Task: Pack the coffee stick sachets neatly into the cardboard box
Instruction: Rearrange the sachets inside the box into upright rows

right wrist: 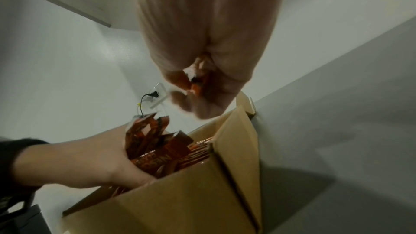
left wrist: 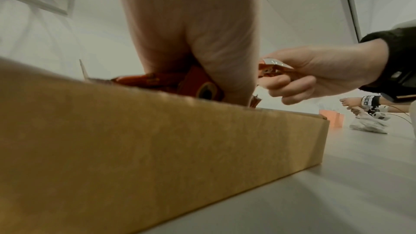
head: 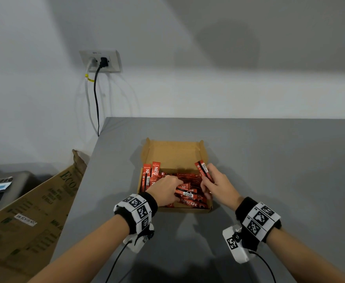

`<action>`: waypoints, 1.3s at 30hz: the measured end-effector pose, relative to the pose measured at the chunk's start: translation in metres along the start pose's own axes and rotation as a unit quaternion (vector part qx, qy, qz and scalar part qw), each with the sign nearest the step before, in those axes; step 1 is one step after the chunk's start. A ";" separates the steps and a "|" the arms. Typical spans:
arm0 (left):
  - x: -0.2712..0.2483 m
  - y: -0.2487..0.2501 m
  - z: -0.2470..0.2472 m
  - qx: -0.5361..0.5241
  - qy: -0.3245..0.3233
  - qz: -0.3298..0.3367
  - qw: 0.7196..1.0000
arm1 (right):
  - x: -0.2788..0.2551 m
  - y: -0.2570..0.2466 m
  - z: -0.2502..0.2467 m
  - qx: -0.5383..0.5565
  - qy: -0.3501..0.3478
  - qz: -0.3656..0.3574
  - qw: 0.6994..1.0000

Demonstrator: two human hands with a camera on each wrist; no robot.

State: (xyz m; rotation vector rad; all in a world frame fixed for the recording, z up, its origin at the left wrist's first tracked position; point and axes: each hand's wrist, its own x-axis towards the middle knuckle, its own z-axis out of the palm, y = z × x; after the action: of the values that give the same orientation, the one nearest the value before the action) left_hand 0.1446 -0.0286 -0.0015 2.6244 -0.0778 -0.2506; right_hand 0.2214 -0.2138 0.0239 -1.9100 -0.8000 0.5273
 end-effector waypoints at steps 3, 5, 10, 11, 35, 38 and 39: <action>0.001 0.000 0.000 -0.014 -0.007 -0.006 1.000 | 0.001 0.005 0.000 -0.026 0.002 0.012 1.000; 0.001 0.000 0.000 -0.015 -0.009 -0.008 1.000 | 0.001 0.005 0.000 0.014 -0.009 0.026 1.000; 0.002 -0.002 0.001 -0.024 -0.008 -0.005 1.000 | -0.004 -0.002 0.000 0.025 -0.009 0.000 1.000; 0.002 -0.002 0.001 -0.021 -0.006 -0.005 1.000 | -0.004 -0.003 0.000 0.028 -0.004 -0.005 1.000; 0.002 0.001 -0.006 -0.073 -0.029 -0.035 0.996 | -0.014 0.007 -0.009 -0.081 -0.039 0.020 0.996; 0.002 0.004 -0.011 -0.093 -0.031 -0.044 0.994 | -0.014 0.002 -0.003 -0.208 -0.096 -0.010 0.973; 0.002 0.005 -0.012 -0.097 -0.032 -0.049 0.994 | -0.014 -0.001 -0.001 -0.254 -0.115 -0.018 0.960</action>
State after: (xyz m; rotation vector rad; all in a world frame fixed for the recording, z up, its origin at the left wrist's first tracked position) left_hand 0.1488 -0.0273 0.0111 2.4290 0.0508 -0.3568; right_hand 0.2127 -0.2243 0.0253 -2.3221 -1.2097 0.5664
